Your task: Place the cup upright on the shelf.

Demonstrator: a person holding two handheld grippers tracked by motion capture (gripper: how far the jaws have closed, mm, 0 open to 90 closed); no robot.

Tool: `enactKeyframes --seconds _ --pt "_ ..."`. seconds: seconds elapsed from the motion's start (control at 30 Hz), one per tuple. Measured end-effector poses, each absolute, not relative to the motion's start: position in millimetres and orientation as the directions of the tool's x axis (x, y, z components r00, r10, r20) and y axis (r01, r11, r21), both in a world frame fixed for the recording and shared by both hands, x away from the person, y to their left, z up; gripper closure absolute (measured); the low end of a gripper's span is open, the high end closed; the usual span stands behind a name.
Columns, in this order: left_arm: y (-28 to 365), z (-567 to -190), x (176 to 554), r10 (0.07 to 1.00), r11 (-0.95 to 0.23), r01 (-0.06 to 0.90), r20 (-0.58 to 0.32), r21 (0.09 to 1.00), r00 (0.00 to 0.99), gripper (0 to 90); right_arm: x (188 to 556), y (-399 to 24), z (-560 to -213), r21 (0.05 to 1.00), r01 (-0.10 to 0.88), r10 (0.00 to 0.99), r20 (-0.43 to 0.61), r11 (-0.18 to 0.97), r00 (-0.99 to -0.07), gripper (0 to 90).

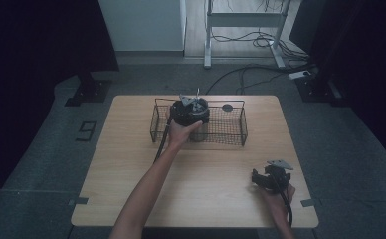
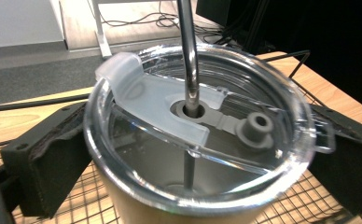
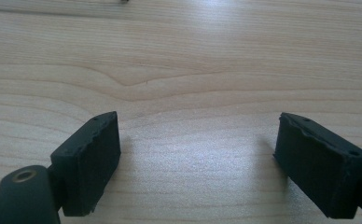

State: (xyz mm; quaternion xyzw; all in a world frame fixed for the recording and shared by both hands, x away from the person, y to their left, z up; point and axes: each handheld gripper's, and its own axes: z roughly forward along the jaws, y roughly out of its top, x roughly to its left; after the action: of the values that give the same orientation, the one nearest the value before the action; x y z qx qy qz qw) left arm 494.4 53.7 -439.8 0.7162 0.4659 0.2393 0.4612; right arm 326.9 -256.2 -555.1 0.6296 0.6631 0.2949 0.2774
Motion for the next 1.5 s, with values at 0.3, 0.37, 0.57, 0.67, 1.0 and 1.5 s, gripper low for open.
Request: enactKeyframes --seconds 0.3,0.37,0.57,0.67,1.0,1.5 --pt "70.1 -424.9 475.8 0.874 -0.128 0.442 -0.11 0.888 0.474 2.4 326.9 -256.3 -555.1 0.74 0.671 0.999 0.004 0.033 -0.053 13.8" --pt "74.9 -422.3 469.1 0.871 -0.123 0.43 -0.11 0.894 0.479 2.6 326.9 -256.3 -555.1 0.74 0.671 0.999 0.004 0.033 -0.054 13.8" --pt "91.2 -420.7 444.7 0.856 -0.114 0.428 -0.13 0.897 0.5 4.7 326.9 -256.3 -555.2 0.741 0.671 0.999 0.002 0.035 -0.055 13.9" --pt "98.1 -420.7 433.5 0.851 -0.115 0.435 -0.137 0.893 0.508 5.1 326.9 -256.2 -555.2 0.741 0.67 0.998 0.002 0.035 -0.055 13.9" --pt "115.2 -425.0 394.4 0.823 -0.158 0.417 -0.114 0.895 0.556 6.4 327.0 -256.1 -555.1 0.741 0.67 0.999 0.001 0.034 -0.053 13.7" --pt "131.9 -445.8 342.8 0.782 -0.19 0.448 -0.141 0.873 0.607 7.0 327.0 -256.1 -555.0 0.74 0.672 0.999 0.004 0.032 -0.052 13.6"
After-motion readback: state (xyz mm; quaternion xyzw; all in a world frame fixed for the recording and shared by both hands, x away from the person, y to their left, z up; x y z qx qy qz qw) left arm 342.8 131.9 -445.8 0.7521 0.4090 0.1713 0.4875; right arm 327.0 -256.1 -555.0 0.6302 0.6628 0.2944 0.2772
